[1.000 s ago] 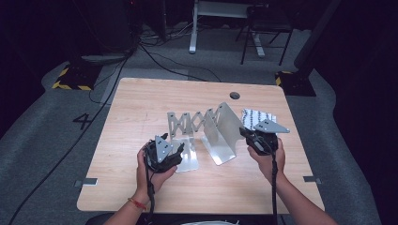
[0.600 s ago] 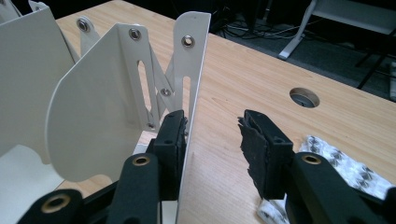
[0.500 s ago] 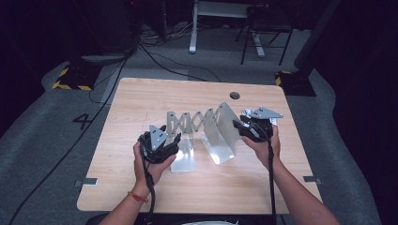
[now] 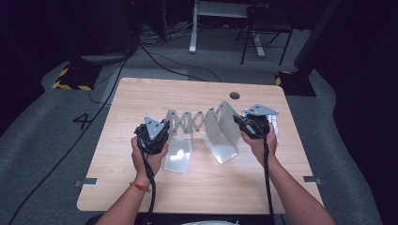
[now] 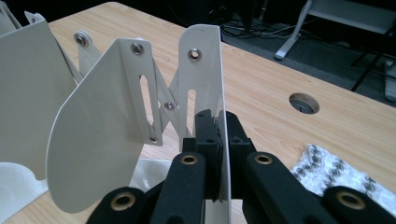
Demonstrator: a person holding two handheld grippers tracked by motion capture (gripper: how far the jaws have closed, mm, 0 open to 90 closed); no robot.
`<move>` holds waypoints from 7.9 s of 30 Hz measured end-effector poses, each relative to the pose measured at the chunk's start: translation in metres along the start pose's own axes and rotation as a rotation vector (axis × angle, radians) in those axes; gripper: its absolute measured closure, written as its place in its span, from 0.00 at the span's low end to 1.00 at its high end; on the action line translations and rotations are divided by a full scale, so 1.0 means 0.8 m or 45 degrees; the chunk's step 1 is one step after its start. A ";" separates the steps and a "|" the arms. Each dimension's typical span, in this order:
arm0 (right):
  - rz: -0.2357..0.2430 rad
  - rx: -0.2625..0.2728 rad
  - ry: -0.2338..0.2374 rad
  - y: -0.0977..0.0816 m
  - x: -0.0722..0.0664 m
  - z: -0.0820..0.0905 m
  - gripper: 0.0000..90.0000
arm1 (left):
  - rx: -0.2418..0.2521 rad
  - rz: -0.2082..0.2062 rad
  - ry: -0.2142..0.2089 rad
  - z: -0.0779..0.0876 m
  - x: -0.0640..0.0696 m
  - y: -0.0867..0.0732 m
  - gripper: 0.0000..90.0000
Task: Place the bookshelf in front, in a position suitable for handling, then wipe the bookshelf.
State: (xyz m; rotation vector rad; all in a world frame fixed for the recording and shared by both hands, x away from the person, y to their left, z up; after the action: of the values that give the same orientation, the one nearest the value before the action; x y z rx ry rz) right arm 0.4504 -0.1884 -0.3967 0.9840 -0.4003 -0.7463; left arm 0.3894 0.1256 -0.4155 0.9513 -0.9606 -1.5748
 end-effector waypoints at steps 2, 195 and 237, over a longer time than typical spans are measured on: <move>-0.016 -0.002 -0.010 0.000 -0.002 0.004 0.99 | 0.008 0.004 -0.007 -0.002 0.002 0.002 0.91; 0.110 -0.063 0.181 -0.170 0.048 0.119 0.91 | -0.423 -0.383 -0.555 0.011 -0.027 -0.146 0.25; 0.471 0.225 0.361 -0.015 -0.094 0.112 0.91 | -0.427 -0.398 -0.579 0.008 -0.027 -0.145 0.24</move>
State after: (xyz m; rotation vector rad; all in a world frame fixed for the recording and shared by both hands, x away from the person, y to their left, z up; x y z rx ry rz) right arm 0.3389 -0.1920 -0.3599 1.1241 -0.3893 -0.2348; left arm 0.3463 0.1669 -0.5178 0.5310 -0.8350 -2.1980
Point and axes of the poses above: each handheld gripper's, and its own axes: z roughly backward along the jaws, y roughly out of its top, x roughly to its right, the point moved 2 cm from there along -z, roughly forward along the jaws, and after that the axes turned 11 degrees about y, right-handed, at the moved point
